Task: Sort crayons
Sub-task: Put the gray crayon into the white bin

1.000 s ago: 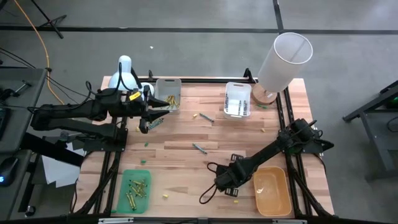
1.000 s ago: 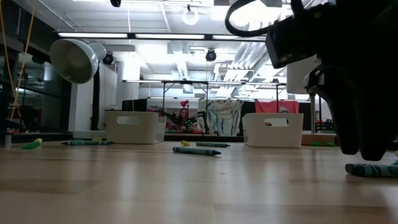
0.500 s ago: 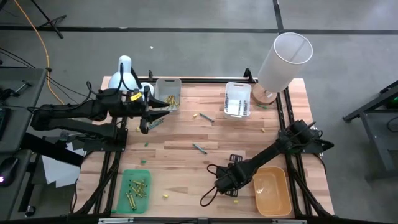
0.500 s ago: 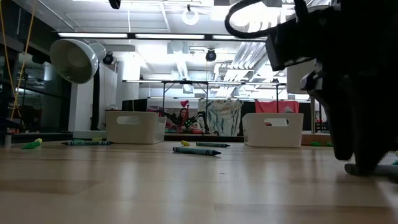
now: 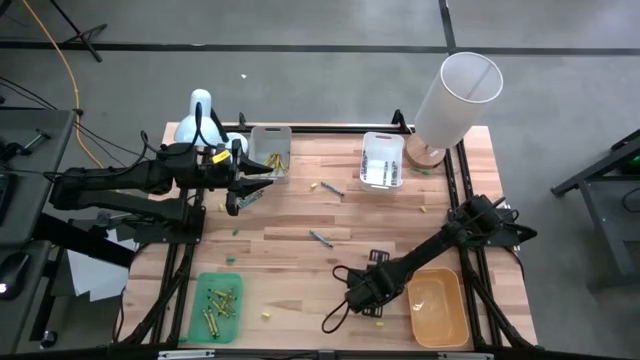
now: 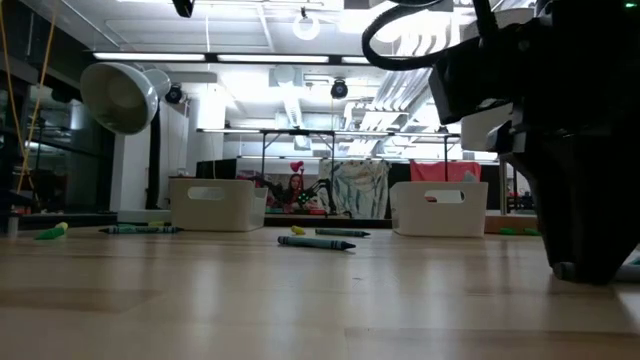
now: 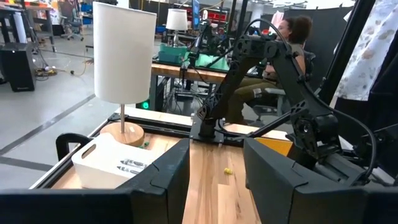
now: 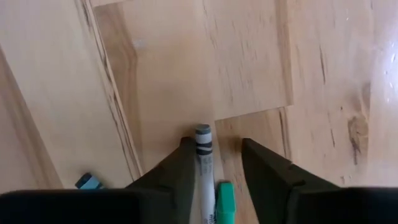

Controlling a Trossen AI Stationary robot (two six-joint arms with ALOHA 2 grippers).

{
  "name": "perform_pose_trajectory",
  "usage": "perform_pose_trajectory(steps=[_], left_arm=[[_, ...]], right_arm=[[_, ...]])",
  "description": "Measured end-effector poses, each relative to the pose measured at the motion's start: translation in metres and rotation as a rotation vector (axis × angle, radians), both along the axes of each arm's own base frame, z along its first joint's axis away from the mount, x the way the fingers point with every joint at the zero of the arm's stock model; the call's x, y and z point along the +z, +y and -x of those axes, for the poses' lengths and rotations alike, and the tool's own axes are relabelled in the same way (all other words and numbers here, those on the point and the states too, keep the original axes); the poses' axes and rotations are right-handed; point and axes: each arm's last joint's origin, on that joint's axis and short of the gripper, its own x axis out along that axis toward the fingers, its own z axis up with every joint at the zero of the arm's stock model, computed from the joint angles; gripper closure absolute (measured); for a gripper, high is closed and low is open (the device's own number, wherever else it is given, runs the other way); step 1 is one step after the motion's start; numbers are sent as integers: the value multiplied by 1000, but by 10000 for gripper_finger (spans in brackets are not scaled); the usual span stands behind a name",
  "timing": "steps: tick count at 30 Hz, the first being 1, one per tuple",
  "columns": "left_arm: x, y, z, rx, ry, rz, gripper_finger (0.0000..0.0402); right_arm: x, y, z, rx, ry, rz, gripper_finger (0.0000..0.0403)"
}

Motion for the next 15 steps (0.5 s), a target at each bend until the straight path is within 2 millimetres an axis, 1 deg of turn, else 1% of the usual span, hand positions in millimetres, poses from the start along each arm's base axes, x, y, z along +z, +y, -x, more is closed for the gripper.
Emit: perform_pose_trajectory(steps=[2,7,8,10,15], left_arm=[[0,0,0,0,2,0,261],[0,0,0,0,4,0,261],[0,0,0,0,4,0,261],[0,0,0,0,4,-1,261],[0,0,0,0,3,-2,261]], right_arm=[[-1,0,0,-11,3,0,304],[-8,-2,-3,-46,27,-1,386],[-9,-2,-3,-52,26,-3,392],[-8,-3,-4,-60,16,-9,390],[7,-9,-9,-58,-37,-2,398]])
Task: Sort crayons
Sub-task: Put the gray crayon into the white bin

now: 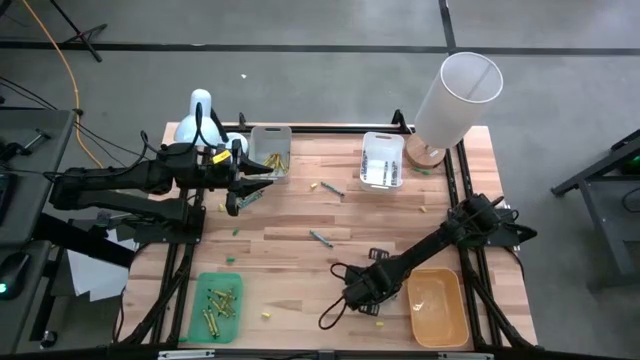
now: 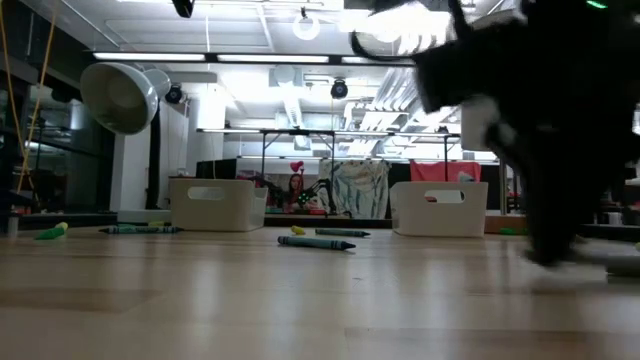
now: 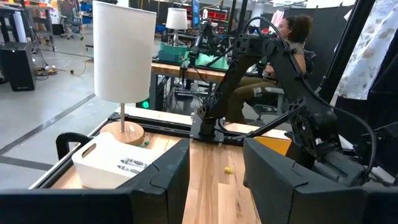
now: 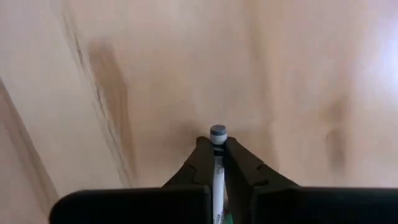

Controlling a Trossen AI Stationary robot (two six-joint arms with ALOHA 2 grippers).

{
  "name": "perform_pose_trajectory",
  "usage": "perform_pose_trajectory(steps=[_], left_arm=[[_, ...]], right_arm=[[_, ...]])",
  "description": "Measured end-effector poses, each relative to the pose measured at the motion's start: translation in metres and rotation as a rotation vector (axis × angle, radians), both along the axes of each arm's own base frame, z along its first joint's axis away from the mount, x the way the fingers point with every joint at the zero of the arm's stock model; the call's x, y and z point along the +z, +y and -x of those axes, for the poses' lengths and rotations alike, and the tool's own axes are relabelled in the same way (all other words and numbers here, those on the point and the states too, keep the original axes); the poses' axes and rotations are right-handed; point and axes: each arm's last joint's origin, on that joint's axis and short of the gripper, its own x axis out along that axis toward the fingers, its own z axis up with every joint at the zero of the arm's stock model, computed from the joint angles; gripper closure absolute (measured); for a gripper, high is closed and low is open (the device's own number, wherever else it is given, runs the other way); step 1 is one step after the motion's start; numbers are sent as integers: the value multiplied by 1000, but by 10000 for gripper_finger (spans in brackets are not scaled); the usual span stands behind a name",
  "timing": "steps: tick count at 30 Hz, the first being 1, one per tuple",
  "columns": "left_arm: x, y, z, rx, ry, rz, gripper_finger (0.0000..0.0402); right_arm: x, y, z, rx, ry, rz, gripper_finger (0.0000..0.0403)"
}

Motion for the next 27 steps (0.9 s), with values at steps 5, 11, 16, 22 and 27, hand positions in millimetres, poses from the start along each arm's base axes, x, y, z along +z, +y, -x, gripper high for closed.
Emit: perform_pose_trajectory(steps=[5,11,16,22,27], left_arm=[[0,0,0,0,0,0,261],[0,0,0,0,0,3,261],[0,0,0,-10,-3,55,261],[-5,-1,-1,-43,12,60,261],[-37,-1,-6,-43,-3,136,261]], right_arm=[[44,-16,0,-22,-149,31,400],[104,-42,23,-93,-344,77,401],[127,-65,67,-260,-491,76,402],[111,-78,102,-407,-777,-112,402],[93,-90,87,-434,-1032,-191,402]])
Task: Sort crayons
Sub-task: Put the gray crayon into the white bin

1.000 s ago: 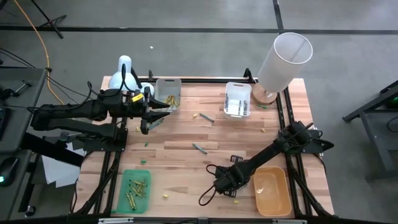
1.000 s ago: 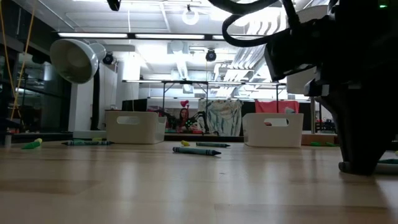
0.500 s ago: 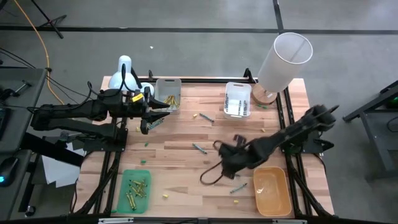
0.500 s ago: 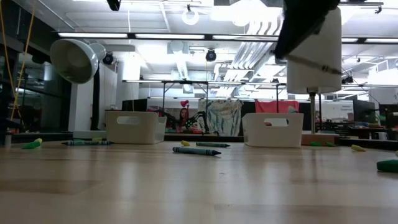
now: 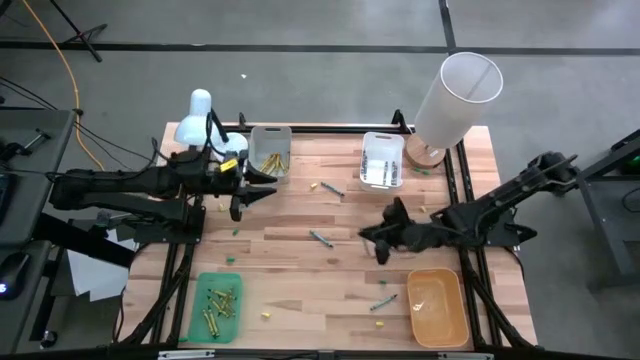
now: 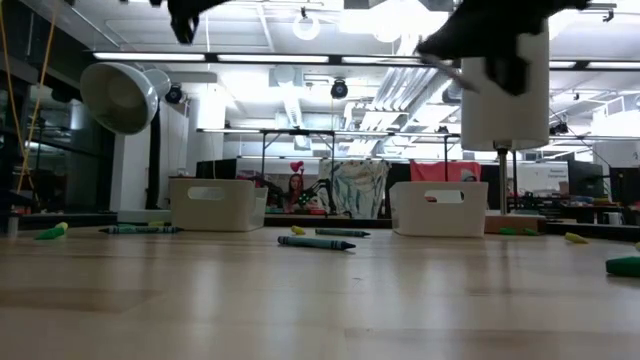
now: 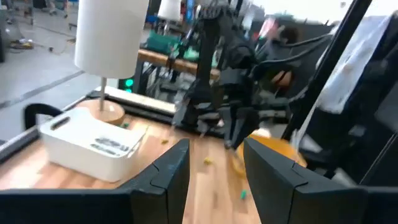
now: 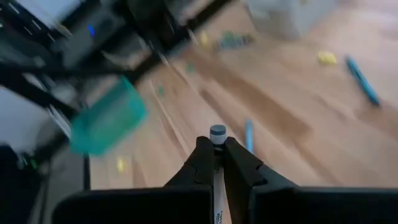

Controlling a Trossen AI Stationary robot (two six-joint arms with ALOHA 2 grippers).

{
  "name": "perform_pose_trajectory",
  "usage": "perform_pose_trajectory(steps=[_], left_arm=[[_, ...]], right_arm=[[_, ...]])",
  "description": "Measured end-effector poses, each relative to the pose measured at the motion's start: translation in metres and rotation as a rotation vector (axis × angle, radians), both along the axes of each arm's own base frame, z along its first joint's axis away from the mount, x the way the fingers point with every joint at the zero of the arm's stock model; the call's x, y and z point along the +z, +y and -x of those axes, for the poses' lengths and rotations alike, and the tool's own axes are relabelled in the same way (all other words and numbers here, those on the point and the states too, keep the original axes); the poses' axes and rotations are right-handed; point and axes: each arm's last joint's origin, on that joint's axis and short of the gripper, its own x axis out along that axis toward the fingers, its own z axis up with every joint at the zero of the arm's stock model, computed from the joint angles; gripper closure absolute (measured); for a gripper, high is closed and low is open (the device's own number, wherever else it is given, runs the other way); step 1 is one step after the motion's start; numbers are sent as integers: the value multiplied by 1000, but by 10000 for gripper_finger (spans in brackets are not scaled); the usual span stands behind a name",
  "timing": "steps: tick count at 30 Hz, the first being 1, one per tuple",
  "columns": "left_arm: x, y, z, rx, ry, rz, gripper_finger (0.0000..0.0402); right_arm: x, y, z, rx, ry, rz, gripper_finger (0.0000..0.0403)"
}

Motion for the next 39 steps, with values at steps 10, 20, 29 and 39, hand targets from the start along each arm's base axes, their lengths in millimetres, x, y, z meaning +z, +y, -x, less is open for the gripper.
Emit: perform_pose_trajectory(steps=[10,20,29,39], left_arm=[[-67,0,4,17,-114,211,261],[-70,0,3,19,-111,141,261],[-70,2,2,83,-118,149,261],[-72,5,-9,144,-171,233,261]], right_arm=[[21,-38,-74,48,-86,197,403],[48,-69,-104,128,-134,295,403],[55,-83,-107,179,-201,375,403],[66,-99,-109,213,-316,440,403]])
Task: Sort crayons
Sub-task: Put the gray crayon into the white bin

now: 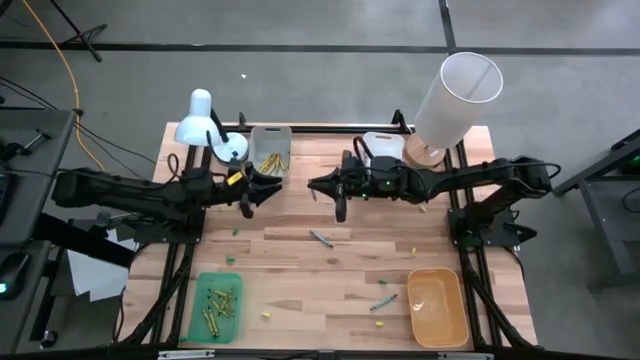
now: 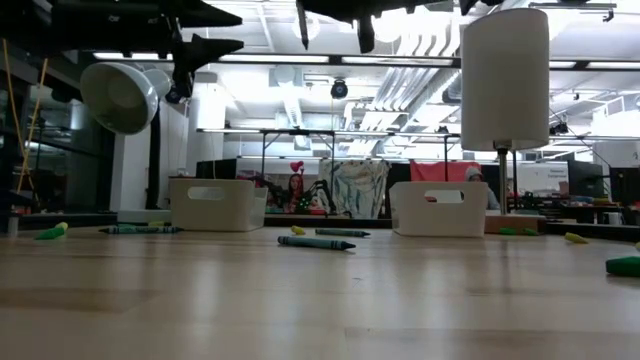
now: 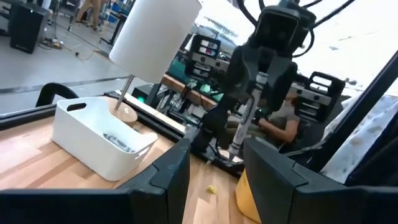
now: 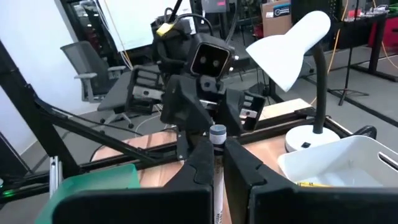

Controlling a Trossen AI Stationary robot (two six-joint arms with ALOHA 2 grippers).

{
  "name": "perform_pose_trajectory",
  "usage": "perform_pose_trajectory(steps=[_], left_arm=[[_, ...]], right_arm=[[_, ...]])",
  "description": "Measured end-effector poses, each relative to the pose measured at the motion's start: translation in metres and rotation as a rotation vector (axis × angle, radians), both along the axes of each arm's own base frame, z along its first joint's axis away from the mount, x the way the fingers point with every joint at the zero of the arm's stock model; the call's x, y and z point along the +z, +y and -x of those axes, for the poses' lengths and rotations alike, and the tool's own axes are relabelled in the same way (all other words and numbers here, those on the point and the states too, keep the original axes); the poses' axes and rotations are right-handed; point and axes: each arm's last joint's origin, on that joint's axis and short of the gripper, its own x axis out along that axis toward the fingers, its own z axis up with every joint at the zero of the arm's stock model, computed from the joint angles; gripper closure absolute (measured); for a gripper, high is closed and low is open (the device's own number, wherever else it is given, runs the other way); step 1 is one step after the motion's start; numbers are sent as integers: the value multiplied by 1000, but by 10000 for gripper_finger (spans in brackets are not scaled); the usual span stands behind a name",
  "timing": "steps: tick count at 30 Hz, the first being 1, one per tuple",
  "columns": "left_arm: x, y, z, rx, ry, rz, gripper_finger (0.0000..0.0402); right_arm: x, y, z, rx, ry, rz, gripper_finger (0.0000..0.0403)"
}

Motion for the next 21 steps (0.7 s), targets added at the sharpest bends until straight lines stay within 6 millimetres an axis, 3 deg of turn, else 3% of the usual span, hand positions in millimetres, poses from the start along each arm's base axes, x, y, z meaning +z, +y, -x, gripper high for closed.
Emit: perform_pose_trajectory(steps=[11,17,21], left_arm=[[1,1,-16,13,46,-164,261],[10,1,-17,24,27,-220,261],[13,1,-16,30,16,-245,261]], right_arm=[[-1,-2,0,-41,13,-6,403],[-9,-8,17,-298,195,-78,403],[-27,-20,37,-570,405,-141,403]])
